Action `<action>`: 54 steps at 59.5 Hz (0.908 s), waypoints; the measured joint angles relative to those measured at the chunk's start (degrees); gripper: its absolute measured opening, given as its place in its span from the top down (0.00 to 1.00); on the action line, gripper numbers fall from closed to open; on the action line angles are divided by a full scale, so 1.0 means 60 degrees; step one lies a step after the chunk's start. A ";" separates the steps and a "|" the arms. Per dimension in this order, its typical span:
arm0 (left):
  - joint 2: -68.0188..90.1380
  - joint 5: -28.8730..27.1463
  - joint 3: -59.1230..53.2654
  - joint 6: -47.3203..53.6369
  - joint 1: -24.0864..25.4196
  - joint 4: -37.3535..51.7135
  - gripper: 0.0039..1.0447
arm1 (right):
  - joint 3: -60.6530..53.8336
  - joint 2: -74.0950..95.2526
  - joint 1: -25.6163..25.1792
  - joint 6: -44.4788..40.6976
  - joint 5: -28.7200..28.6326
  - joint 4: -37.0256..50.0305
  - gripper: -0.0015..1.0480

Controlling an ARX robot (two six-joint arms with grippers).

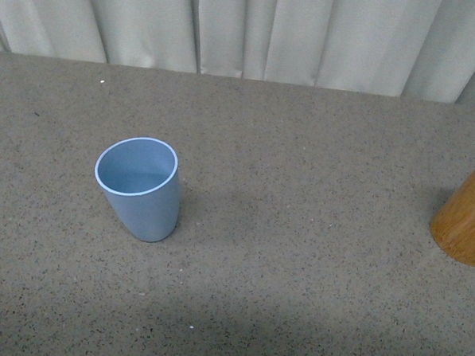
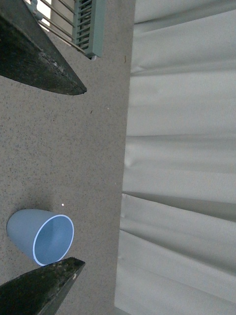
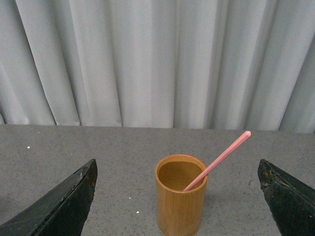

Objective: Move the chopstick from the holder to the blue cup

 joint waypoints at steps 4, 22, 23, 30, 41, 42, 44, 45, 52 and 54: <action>0.0004 0.0000 0.0000 0.0000 0.0000 0.0000 0.06 | 0.0000 0.0000 0.0000 0.0000 0.0000 0.0000 0.09; 0.0000 0.0000 0.0000 0.0000 0.0000 0.0000 0.06 | 0.0000 0.0000 0.0000 0.0000 0.0000 0.0000 0.09; 0.0000 0.0000 0.0000 0.0000 0.0000 0.0000 0.06 | 0.0000 0.0000 0.0000 0.0000 0.0000 0.0000 0.09; 0.0004 0.0000 0.0000 0.0004 0.0000 0.0000 0.06 | 0.0000 0.0000 0.0000 0.0000 0.0000 0.0000 0.09; 0.0004 0.0000 0.0000 0.0000 0.0000 0.0000 0.06 | 0.0000 0.0000 0.0000 0.0000 0.0000 0.0000 0.09; 0.0004 0.0000 0.0000 0.0004 0.0000 0.0000 0.06 | 0.0000 0.0000 0.0000 0.0000 0.0000 0.0000 0.09; 0.0004 0.0000 0.0000 0.0004 0.0000 0.0000 0.06 | 0.0000 0.0000 0.0000 0.0000 -0.0004 0.0000 0.09; 0.0000 0.0000 0.0000 0.0000 0.0000 0.0000 0.06 | 0.0000 0.0000 0.0000 0.0000 0.0000 0.0000 0.09; 0.0000 0.0000 0.0000 0.0000 0.0000 0.0000 0.06 | 0.0000 0.0000 0.0000 0.0000 -0.0004 0.0000 0.09; 0.0000 0.0000 0.0000 0.0004 0.0000 0.0000 0.06 | 0.0000 0.0000 0.0000 0.0000 0.0000 0.0000 0.09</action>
